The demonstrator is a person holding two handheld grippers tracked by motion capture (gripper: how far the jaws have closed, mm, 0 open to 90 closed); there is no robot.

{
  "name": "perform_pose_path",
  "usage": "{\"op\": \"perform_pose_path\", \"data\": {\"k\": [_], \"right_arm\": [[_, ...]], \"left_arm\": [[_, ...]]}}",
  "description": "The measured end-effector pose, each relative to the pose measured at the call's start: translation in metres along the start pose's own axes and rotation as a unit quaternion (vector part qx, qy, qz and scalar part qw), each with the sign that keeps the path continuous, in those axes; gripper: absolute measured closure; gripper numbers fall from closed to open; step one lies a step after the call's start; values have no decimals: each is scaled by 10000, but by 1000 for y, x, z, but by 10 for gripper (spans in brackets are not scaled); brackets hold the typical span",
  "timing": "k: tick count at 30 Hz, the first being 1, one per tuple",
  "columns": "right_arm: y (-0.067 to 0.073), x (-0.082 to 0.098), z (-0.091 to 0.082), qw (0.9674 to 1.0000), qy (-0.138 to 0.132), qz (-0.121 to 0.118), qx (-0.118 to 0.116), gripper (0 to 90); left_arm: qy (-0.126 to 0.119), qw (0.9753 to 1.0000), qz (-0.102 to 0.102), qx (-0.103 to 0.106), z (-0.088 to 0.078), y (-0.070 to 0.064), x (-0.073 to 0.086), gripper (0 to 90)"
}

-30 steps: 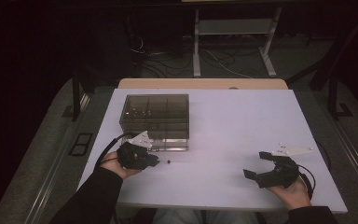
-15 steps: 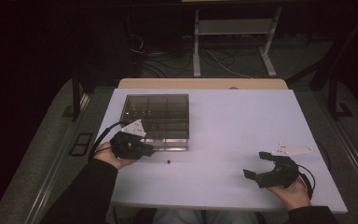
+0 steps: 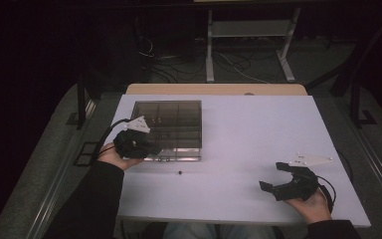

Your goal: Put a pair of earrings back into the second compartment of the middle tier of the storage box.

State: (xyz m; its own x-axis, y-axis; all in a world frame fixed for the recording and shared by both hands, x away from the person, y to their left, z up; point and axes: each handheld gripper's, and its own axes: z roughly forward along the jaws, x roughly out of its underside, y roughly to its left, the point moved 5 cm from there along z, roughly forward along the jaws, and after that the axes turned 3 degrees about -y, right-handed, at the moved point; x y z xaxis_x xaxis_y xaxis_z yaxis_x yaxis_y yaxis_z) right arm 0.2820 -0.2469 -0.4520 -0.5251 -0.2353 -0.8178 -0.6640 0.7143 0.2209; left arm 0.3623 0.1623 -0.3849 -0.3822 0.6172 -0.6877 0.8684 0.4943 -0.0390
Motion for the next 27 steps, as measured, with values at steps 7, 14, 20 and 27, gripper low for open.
{"op": "perform_pose_path", "data": {"k": [7, 14, 20, 27], "right_arm": [[0, 0, 1, 10000, 21, -25, -6, 5], [0, 0, 0, 10000, 0, -27, -13, 5], [0, 0, 0, 10000, 13, -57, -19, 5], [0, 1, 0, 10000, 29, -49, -21, 5]], "left_arm": [[-264, 9993, -220, -165, 3, 10, -3, 790], [-289, 9986, -388, -192, 18, 19, -1, 790], [-134, 9988, -423, -217, 28, 23, 3, 790], [11, 9986, -497, -175, 39, 23, 8, 788]]}}
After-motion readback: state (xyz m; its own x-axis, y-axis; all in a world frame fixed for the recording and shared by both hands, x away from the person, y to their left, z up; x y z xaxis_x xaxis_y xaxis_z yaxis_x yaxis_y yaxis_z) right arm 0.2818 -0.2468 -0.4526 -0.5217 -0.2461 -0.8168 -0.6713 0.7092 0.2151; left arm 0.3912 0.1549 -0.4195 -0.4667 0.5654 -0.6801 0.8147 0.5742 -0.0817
